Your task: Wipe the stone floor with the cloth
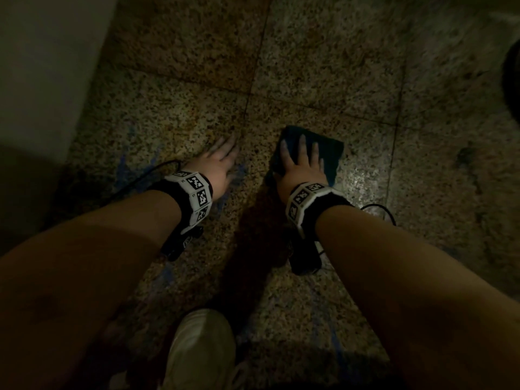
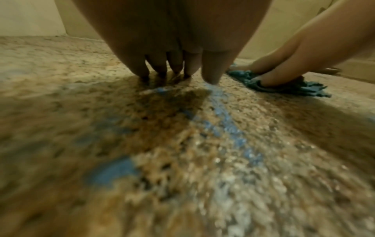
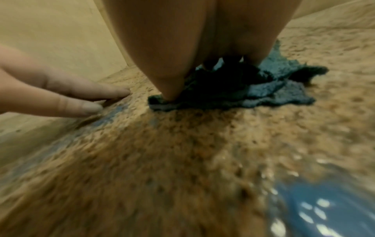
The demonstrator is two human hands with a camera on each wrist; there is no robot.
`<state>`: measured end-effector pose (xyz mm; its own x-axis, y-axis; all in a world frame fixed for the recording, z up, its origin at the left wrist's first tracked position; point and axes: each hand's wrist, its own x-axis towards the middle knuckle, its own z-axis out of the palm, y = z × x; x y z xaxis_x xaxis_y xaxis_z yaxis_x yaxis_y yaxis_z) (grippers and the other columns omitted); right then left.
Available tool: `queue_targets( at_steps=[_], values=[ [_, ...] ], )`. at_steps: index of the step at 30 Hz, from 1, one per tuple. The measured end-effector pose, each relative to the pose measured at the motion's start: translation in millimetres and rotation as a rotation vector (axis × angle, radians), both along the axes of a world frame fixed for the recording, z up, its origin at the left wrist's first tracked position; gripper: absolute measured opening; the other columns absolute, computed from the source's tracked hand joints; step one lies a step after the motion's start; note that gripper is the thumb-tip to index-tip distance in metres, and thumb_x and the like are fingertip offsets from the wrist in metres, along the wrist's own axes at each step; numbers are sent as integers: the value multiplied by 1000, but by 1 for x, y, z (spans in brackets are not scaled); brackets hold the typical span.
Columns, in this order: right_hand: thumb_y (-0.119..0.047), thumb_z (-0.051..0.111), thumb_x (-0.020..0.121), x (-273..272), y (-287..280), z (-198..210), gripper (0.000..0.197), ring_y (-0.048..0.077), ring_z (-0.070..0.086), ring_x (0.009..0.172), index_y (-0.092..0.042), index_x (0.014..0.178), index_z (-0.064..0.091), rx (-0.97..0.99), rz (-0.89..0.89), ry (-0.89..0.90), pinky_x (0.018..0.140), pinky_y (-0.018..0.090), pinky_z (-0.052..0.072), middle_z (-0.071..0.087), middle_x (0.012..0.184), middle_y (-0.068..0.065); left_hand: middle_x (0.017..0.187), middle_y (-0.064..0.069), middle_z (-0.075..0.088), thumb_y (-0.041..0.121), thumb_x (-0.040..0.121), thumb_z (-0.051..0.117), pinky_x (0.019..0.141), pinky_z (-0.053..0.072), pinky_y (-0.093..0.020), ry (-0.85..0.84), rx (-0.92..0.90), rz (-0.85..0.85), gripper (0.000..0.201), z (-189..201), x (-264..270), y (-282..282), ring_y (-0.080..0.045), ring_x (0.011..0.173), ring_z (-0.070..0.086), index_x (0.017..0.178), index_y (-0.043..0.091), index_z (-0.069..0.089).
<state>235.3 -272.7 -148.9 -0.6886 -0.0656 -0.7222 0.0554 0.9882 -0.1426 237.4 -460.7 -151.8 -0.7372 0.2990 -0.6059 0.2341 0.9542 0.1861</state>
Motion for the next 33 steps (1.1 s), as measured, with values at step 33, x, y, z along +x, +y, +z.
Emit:
queue_targets(
  at_steps=[33],
  values=[
    [-47, 35, 99, -8, 58, 21, 67, 36, -14, 144, -26, 153, 0, 29, -176, 178, 117, 47, 0, -13, 159, 10, 156, 2, -23, 36, 103, 29, 117, 3, -37, -34, -70, 149, 63, 27, 3, 3, -19, 144, -18, 152, 20, -8]
  ],
)
